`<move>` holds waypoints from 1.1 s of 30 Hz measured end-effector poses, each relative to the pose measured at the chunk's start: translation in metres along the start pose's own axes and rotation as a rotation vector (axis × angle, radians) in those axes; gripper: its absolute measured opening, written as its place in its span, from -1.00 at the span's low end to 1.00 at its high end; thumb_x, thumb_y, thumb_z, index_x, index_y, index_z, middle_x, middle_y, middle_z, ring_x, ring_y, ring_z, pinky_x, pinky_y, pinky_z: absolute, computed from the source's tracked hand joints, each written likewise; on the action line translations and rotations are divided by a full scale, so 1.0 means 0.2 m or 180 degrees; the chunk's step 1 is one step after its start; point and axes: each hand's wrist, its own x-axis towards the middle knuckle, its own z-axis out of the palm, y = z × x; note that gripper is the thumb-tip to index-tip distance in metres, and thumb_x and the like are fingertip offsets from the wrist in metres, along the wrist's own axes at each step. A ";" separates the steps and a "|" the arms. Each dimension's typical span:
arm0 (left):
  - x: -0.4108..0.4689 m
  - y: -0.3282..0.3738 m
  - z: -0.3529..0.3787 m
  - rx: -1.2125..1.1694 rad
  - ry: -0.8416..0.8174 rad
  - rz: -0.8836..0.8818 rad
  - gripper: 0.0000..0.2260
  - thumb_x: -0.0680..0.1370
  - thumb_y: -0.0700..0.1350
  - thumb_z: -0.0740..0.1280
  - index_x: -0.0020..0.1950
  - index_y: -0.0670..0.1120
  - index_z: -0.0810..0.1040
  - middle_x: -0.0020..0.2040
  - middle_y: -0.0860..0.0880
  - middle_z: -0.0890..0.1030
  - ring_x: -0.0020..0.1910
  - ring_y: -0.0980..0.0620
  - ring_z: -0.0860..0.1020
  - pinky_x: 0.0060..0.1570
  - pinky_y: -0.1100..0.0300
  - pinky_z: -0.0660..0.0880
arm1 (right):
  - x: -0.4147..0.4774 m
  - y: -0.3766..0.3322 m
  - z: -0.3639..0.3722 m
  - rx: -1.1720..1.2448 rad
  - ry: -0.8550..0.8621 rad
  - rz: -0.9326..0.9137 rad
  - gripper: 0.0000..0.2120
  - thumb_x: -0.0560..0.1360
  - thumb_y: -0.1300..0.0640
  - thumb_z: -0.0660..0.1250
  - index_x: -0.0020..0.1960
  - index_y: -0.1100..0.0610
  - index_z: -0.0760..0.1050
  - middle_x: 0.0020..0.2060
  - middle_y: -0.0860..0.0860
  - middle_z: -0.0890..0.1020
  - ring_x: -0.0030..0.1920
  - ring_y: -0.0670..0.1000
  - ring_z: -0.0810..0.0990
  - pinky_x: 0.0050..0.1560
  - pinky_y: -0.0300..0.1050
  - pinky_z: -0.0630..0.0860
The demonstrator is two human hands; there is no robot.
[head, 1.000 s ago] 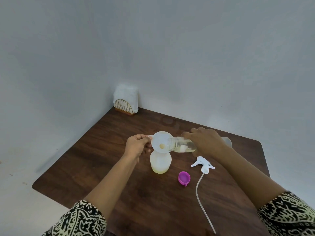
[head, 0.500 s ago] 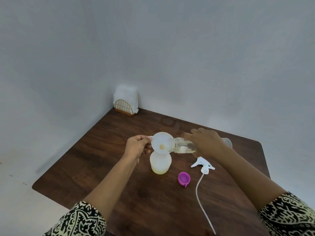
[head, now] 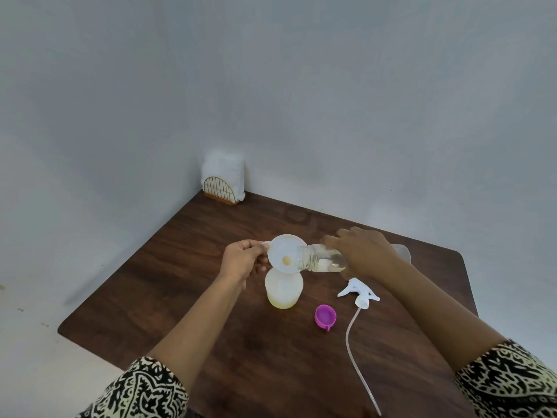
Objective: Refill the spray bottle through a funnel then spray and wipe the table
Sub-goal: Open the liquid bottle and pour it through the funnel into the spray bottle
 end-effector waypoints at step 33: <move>0.00 0.00 0.01 -0.0024 0.0012 0.0025 -0.90 0.53 -0.22 0.39 -0.01 -0.22 0.65 -0.30 -0.12 0.62 -0.42 0.08 0.50 -0.47 0.29 0.49 | 0.00 0.00 -0.02 -0.0018 -0.0021 -0.0047 -0.40 0.39 -0.02 0.40 0.37 -0.09 0.26 0.06 -0.05 0.51 0.05 0.01 0.51 -0.21 -0.14 0.38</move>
